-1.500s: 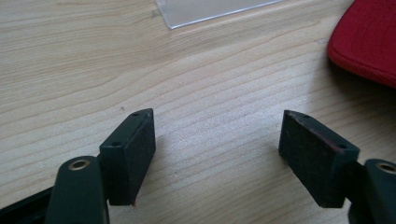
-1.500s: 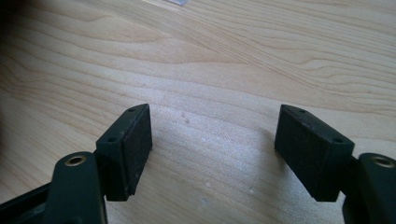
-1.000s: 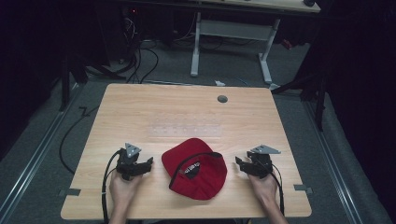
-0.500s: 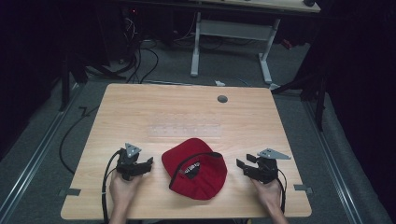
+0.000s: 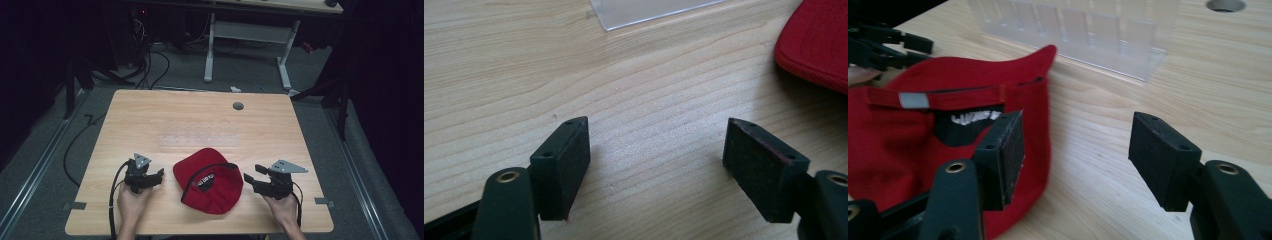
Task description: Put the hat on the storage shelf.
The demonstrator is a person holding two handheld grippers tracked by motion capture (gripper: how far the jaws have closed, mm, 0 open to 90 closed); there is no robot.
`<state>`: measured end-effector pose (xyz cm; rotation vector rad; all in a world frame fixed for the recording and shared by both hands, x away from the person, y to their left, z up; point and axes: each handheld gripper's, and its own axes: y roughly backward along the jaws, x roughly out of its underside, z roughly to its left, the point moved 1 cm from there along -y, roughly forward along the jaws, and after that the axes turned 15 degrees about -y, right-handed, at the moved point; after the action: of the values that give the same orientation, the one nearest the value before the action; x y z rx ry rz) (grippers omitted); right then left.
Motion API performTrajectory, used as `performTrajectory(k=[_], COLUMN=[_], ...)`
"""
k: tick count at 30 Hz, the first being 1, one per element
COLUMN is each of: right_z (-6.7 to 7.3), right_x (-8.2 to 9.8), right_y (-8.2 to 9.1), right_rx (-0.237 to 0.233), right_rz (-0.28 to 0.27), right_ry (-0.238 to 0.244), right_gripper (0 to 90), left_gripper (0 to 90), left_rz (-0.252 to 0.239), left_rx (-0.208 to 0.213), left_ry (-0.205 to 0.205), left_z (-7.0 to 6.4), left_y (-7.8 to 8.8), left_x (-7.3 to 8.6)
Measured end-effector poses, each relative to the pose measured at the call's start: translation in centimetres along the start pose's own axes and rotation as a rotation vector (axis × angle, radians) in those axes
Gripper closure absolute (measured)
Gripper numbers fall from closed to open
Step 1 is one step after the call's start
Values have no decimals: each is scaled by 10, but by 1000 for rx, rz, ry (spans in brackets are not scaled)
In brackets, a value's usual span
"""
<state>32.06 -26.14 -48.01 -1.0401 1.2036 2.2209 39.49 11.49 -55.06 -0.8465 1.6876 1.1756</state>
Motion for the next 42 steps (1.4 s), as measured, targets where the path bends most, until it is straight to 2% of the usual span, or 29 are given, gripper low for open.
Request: performTrajectory(k=[6, 14, 21, 27, 33, 42], right_z=[8, 13, 11, 9, 8, 9], right_x=[-7, -10, -8, -5, -1, 2], right_y=[-14, -42, -59, -74, -84, -90], right_rx=[-24, -54, -64, -59, -53, -82], right_rz=[24, 79, 118, 155, 173, 183], right_ry=[22, 23, 4, 9, 6, 14], right_gripper=[370, 366, 382, 415, 489, 676], left_gripper=[274, 273, 273, 273, 273, 273], left_rz=[1, 1, 0, 1, 1, -1], left_rx=[0, 0, 0, 0, 0, -1], left_ry=[1, 1, 0, 1, 1, 1], left_z=[0, 0, 0, 0, 0, 0], left_y=[0, 0, 0, 0, 0, 0], left_x=[0, 0, 0, 0, 0, 0])
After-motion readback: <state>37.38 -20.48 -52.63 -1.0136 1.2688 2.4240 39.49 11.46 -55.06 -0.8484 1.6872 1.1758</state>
